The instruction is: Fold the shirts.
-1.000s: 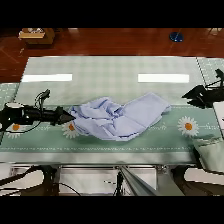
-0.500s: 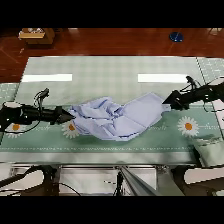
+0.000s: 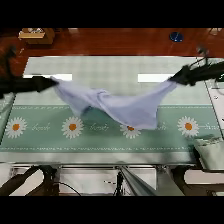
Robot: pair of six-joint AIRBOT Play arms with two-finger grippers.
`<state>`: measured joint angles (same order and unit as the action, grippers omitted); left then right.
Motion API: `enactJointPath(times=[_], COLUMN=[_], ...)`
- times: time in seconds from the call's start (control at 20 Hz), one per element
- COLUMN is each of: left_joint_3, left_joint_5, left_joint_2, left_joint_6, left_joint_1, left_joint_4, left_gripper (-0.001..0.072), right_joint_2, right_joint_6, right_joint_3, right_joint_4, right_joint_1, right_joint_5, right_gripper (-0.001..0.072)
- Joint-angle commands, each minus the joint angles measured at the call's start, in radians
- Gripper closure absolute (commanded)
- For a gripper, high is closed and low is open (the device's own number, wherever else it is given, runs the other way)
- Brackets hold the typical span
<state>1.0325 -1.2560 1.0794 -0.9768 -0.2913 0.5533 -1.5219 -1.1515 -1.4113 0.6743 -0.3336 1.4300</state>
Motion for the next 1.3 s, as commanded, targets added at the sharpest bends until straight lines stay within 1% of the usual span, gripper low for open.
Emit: enactJointPath(times=[0.0, 0.05, 0.2, 0.35, 0.45, 0.55, 0.65, 0.75, 0.8, 0.85, 0.9, 0.95, 1.0, 1.1, 1.25], left_joint_3=[0.322, 0.406, 0.593, 0.673, 0.682, 0.682, 0.682, 0.681, 0.681, 0.681, 0.681, 0.67, 0.645, 0.546, 0.327], left_joint_5=[0.01, 0.01, 0.008, -0.017, -0.032, -0.061, -0.113, -0.225, -0.307, -0.396, -0.477, -0.548, -0.589, -0.587, -0.586], left_joint_2=[-0.137, -0.161, -0.227, -0.307, -0.373, -0.45, -0.518, -0.571, -0.587, -0.592, -0.591, -0.587, -0.588, -0.6, -0.595], left_joint_6=[-0.053, -0.085, -0.166, -0.174, -0.2, -0.237, -0.28, -0.328, -0.357, -0.396, -0.426, -0.435, -0.438, -0.45, -0.446], left_joint_1=[-0.023, -0.032, -0.047, -0.047, -0.047, -0.047, -0.047, -0.047, -0.047, -0.047, -0.047, -0.047, -0.047, -0.045, -0.045], left_joint_4=[0.007, 0.027, 0.138, 0.148, 0.172, 0.241, 0.332, 0.43, 0.463, 0.476, 0.476, 0.476, 0.48, 0.473, 0.456], left_gripper=[0.0681, 0.0681, 0.0681, 0.0681, 0.0681, 0.0681, 0.0681, 0.0681, 0.0681, 0.0681, 0.0681, 0.0682, 0.0681, 0.0681, 0.0681], right_joint_2=[0.156, 0.206, 0.361, 0.499, 0.58, 0.647, 0.704, 0.741, 0.748, 0.748, 0.743, 0.748, 0.748, 0.749, 0.733], right_joint_6=[0.008, 0.003, -0.058, -0.099, -0.147, -0.202, -0.248, -0.288, -0.293, -0.292, -0.314, -0.312, -0.313, -0.315, -0.301], right_joint_3=[-0.246, -0.307, -0.433, -0.477, -0.477, -0.477, -0.477, -0.477, -0.477, -0.477, -0.468, -0.455, -0.43, -0.295, 0.019], right_joint_4=[-0.103, -0.085, -0.002, 0.018, 0.061, 0.116, 0.19, 0.285, 0.323, 0.365, 0.397, 0.427, 0.456, 0.483, 0.583], right_joint_1=[-0.062, -0.071, -0.077, -0.077, -0.077, -0.077, -0.077, -0.077, -0.077, -0.077, -0.068, -0.046, -0.018, 0.053, 0.188], right_joint_5=[0.063, 0.039, -0.052, -0.1, -0.087, -0.047, 0.041, 0.193, 0.28, 0.385, 0.427, 0.427, 0.428, 0.429, 0.422], right_gripper=[0.0678, 0.0678, 0.0678, 0.0678, 0.0678, 0.0678, 0.0678, 0.0678, 0.0678, 0.0678, 0.0679, 0.068, 0.068, 0.0681, 0.068])
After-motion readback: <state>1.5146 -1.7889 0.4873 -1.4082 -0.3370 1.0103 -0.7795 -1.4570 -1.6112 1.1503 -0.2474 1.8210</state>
